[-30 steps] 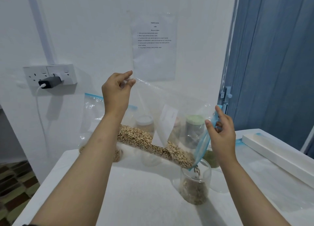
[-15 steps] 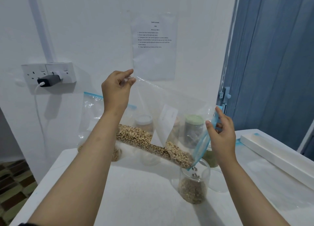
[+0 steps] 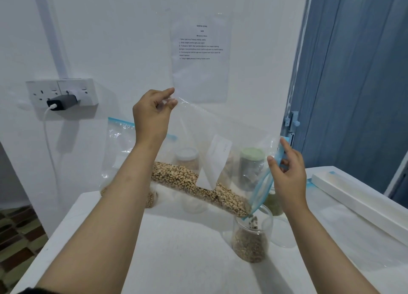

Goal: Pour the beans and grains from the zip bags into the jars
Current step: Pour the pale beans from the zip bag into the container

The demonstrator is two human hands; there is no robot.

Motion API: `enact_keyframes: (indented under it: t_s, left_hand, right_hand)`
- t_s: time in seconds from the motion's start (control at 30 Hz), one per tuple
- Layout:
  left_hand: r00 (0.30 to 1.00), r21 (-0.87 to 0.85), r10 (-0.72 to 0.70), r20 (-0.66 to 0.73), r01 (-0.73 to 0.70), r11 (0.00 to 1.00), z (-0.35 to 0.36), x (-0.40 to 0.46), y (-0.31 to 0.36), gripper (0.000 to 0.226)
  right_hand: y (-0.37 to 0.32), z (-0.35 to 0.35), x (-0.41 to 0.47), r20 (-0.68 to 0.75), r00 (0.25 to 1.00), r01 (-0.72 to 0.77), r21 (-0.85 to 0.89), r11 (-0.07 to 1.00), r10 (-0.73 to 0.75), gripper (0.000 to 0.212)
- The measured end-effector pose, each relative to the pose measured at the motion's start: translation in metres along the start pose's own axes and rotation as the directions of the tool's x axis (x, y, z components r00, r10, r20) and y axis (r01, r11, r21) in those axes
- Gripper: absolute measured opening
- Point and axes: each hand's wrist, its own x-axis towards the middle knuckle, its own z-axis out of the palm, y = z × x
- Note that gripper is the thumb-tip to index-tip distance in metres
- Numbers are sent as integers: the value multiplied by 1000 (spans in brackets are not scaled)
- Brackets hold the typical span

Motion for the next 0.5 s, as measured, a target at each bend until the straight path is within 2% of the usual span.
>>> enact_keyframes:
  t_s: [0.5]
  left_hand:
    - [1000,-13,5,-1,-5,1000,3,2,-4,29]
  right_hand:
    - [2,2,2,9,1000,4,12,1000,-4,49]
